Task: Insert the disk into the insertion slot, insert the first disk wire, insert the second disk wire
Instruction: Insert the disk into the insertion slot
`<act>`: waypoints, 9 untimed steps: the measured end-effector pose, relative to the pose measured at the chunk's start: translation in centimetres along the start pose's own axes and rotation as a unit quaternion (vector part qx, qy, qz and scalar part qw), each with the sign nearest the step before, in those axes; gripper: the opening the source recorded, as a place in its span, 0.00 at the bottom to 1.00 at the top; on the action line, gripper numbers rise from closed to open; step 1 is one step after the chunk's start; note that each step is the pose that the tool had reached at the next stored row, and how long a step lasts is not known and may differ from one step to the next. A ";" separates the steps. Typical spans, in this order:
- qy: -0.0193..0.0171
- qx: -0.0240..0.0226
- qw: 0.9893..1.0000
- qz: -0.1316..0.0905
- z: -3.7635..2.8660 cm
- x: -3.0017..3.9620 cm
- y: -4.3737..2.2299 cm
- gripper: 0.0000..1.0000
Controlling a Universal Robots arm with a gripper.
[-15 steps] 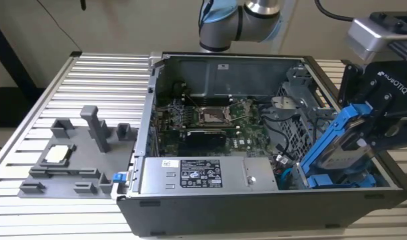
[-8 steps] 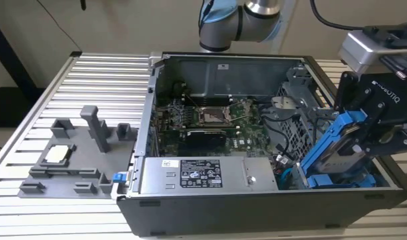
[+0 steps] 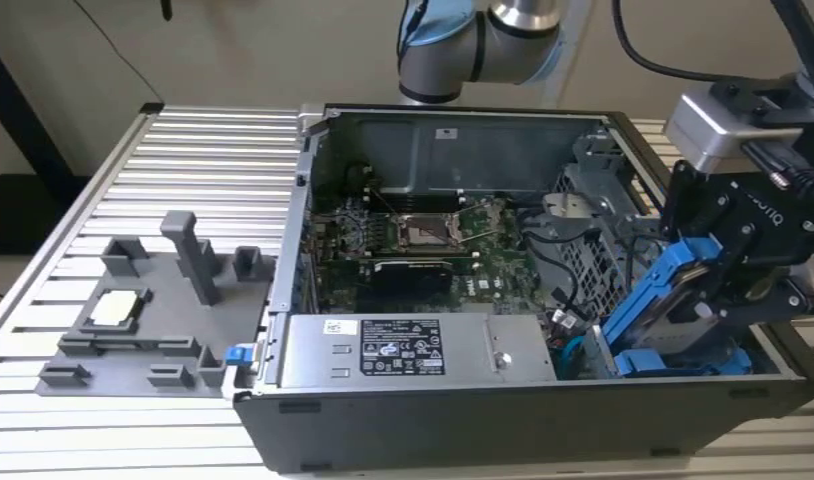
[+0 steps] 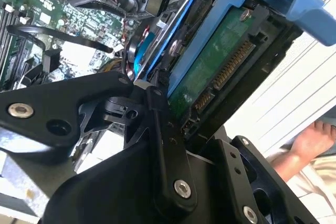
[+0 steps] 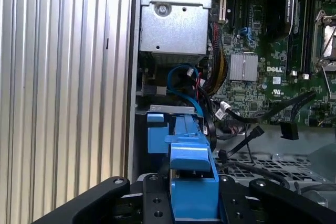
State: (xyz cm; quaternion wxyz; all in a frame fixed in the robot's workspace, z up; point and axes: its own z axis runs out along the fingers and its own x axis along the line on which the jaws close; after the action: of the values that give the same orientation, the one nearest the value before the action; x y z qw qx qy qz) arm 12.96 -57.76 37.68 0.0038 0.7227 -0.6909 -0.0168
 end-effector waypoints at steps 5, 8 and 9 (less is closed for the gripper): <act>0.000 0.000 1.000 0.000 0.90 0.03 -0.03 0.33; 0.000 0.000 1.000 0.000 1.43 0.03 -0.05 0.33; 0.000 0.000 1.000 0.000 1.64 0.03 -0.06 0.33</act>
State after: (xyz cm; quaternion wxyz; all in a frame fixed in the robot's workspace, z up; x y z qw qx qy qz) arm 12.97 -57.76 36.03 0.0036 0.7227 -0.6909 -0.0169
